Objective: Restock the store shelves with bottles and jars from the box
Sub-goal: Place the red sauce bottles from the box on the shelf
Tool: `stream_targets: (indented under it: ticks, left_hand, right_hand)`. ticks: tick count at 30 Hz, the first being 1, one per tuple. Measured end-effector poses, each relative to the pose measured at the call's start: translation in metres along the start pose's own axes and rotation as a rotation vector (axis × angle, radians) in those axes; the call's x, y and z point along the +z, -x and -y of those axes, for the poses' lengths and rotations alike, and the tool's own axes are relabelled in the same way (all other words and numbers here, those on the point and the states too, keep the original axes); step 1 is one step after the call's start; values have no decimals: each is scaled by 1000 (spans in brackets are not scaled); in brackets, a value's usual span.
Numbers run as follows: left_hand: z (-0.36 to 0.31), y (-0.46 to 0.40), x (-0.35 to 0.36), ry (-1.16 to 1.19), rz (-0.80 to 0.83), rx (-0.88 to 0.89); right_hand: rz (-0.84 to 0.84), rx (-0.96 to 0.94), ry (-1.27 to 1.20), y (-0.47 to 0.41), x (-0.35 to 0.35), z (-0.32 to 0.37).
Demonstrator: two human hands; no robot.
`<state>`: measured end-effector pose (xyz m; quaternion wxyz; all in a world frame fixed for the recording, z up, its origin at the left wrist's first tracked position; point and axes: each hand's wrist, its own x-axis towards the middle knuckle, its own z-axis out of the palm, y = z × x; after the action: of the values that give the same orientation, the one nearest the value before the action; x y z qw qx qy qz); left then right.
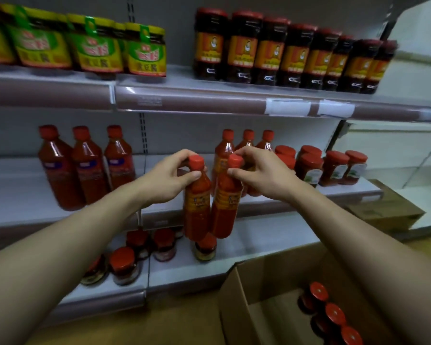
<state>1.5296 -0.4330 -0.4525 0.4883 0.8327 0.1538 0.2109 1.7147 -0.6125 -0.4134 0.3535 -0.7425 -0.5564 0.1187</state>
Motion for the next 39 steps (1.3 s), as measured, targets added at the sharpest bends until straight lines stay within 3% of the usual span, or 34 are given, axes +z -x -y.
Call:
stream_targets:
  ticks: [4,10,33,39]
  left_hand:
    - [-2,11,-25,-48,-100,39]
    - [-10,7,-54,-25,-203,30]
    - [47,-64,-61,3,-59,-43]
    - [78,-55,-47,-183,-102,-115]
  right_hand:
    - [-50,-65,96,-21,16,16]
    - [-106,-43,15,-51,27,35]
    - [-104,35,378,-133,50,21]
    - [-90,103,407,-141,50,23]
